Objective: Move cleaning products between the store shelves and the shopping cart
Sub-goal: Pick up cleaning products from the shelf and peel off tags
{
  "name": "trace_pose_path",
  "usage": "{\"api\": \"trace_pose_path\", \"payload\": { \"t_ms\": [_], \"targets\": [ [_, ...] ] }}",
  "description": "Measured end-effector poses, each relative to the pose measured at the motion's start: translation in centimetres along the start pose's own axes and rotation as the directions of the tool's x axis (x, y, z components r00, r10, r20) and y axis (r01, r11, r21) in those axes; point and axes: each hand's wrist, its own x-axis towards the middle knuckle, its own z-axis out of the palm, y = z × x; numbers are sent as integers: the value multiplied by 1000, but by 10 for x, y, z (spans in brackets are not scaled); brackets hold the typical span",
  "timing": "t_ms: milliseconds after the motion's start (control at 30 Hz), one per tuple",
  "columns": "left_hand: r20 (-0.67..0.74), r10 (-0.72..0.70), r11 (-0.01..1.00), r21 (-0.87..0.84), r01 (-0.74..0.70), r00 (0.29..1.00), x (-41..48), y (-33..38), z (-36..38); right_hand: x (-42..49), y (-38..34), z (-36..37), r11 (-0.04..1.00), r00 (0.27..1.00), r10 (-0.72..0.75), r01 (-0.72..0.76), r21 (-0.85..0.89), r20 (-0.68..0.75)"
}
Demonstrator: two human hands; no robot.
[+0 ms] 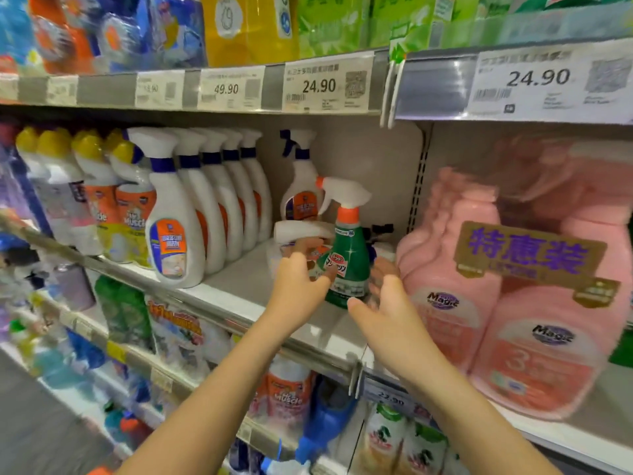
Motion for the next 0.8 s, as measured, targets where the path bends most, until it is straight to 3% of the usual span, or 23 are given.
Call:
{"api": "trace_pose_path", "payload": {
  "t_ms": [100, 200, 300, 400, 600, 800],
  "targets": [
    [111, -22, 1000, -1, 23, 994, 18, -19, 15, 23, 12, 14, 995, 997, 52, -56, -82, -50],
    [197, -34, 987, 160, 2, 980, 34, -38, 31, 39, 25, 28, 993, 987, 113, -117, -31, -119],
    [281, -29, 964, 261, -48, 959, 45, -44, 30, 55, 31, 36, 975, 970, 187, -202, -91, -152],
    [335, -15, 957, 277, -83, 942, 54, -52, 25, 67, 41, 41, 972, 960, 123, -167, -165, -252],
    [397, 31, 987, 131, -90, 917, 44, -58, 15, 61, 49, 38, 948, 974, 85, -144, -285, -211],
    [474, -2, 995, -86, 49, 880, 21, -61, -12, 47, 42, 31, 986, 984, 157, -162, -49, -78]
  ]
}}
